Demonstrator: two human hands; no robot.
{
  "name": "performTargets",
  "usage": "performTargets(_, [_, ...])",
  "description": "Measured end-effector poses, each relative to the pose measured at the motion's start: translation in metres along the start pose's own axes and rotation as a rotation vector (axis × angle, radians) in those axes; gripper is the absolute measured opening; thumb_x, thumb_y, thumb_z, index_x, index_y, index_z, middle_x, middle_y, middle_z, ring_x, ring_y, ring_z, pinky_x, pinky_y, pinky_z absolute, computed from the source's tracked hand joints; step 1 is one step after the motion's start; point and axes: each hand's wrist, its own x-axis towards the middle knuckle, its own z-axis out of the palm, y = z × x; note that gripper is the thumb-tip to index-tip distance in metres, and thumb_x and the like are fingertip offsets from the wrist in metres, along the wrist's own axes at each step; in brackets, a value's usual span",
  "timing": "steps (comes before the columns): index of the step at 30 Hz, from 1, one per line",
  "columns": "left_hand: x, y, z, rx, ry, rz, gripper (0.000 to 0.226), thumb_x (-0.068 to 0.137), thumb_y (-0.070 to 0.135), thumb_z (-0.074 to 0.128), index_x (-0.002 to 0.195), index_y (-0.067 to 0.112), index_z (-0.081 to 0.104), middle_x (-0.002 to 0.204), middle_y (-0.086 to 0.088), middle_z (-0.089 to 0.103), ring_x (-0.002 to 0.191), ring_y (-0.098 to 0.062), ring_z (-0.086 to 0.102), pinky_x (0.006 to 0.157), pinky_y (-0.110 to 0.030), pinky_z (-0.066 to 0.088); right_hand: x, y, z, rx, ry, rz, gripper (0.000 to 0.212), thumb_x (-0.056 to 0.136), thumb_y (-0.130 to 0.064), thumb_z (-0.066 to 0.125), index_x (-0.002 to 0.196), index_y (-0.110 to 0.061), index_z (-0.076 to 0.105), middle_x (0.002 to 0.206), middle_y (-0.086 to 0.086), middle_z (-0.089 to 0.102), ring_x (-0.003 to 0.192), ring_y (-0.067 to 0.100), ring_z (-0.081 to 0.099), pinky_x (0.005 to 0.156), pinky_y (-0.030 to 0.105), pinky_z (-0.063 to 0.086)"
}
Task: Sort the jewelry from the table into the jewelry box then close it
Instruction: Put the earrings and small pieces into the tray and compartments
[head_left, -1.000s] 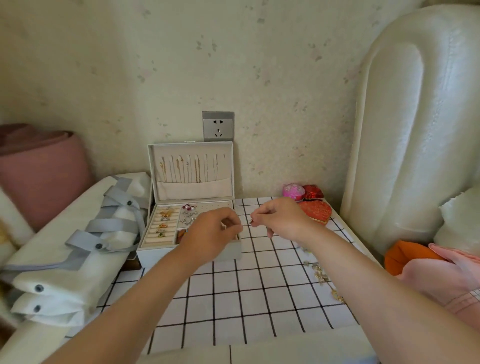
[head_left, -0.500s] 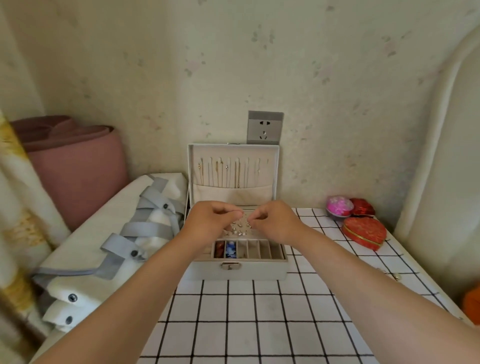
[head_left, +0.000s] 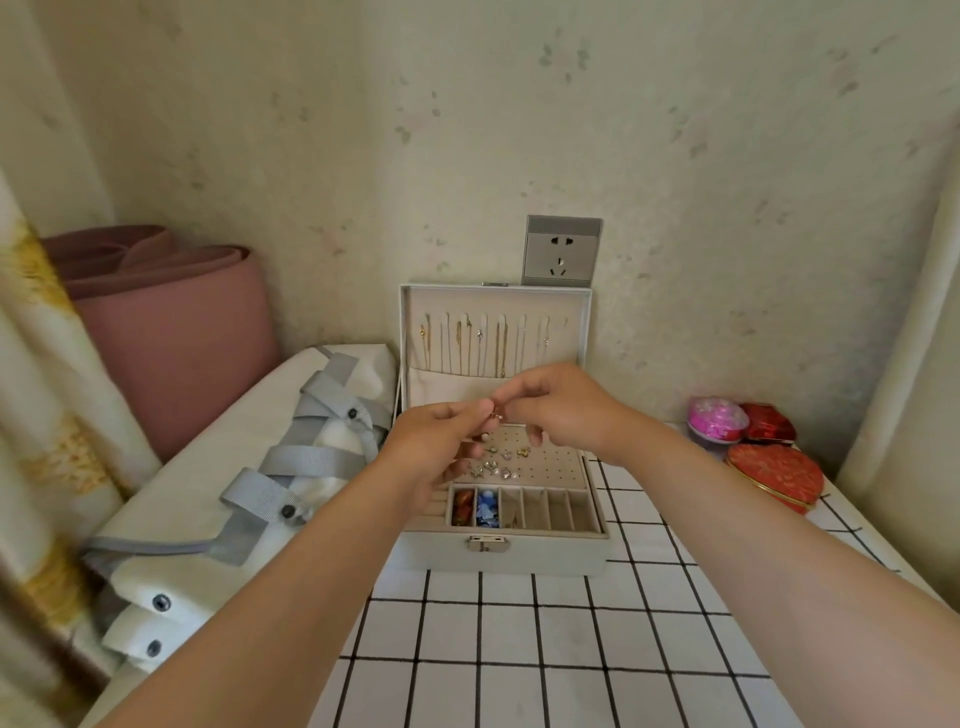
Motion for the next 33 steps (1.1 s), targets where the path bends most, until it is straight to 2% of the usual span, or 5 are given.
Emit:
performTargets(3, [0.000,0.001,-0.001,-0.047,0.007,-0.014,0.017,0.089,0.033,0.070,0.097,0.017,0.073,0.079,0.009,0.072,0.056,-0.005,0.057,0.056,-0.019,0.048,-0.002,-0.007,0.000,0.043,-0.021,0.004,0.014,0.090,-0.017,0.069,0.097,-0.025,0.078,0.068,-0.013,0.070,0.056,0.007,0.054,0.048,0.015,0.040])
performTargets(19, [0.016,0.012,0.004,0.107,0.121,0.208,0.012,0.095,0.028,0.062,0.093,0.022,0.072,0.090,0.008,0.074,0.073,-0.010,0.064,0.065,-0.024,0.051,0.019,0.005,0.017,0.220,0.231,-0.063,0.018,0.093,-0.010,0.069,0.107,-0.014,0.077,0.089,-0.005,0.076,0.053,0.012,0.057,0.048,0.013,0.044])
performTargets(23, [0.034,0.000,-0.002,0.537,0.124,0.413,0.014,0.096,0.029,0.058,0.098,0.030,0.071,0.098,0.017,0.068,0.089,-0.003,0.059,0.077,-0.021,0.044,0.029,0.023,0.023,0.049,0.281,-0.069,0.015,0.092,-0.016,0.070,0.104,-0.023,0.078,0.099,-0.013,0.074,0.077,-0.009,0.062,0.077,0.011,0.047])
performTargets(26, [0.048,-0.015,-0.012,0.908,0.086,0.545,0.023,0.097,0.025,0.055,0.113,0.034,0.069,0.115,0.013,0.065,0.109,-0.010,0.053,0.092,-0.030,0.045,0.035,0.038,0.026,-0.140,0.243,-0.066,0.021,0.093,-0.017,0.069,0.113,-0.019,0.075,0.113,-0.010,0.072,0.100,-0.002,0.062,0.091,0.014,0.046])
performTargets(33, [0.052,-0.027,-0.021,1.213,-0.004,0.661,0.028,0.096,0.029,0.053,0.118,0.031,0.069,0.119,0.008,0.063,0.113,-0.015,0.047,0.094,-0.036,0.045,0.041,0.051,0.030,-0.536,0.253,-0.088,0.013,0.090,-0.024,0.069,0.079,-0.026,0.076,0.080,-0.010,0.070,0.074,0.005,0.062,0.072,0.030,0.054])
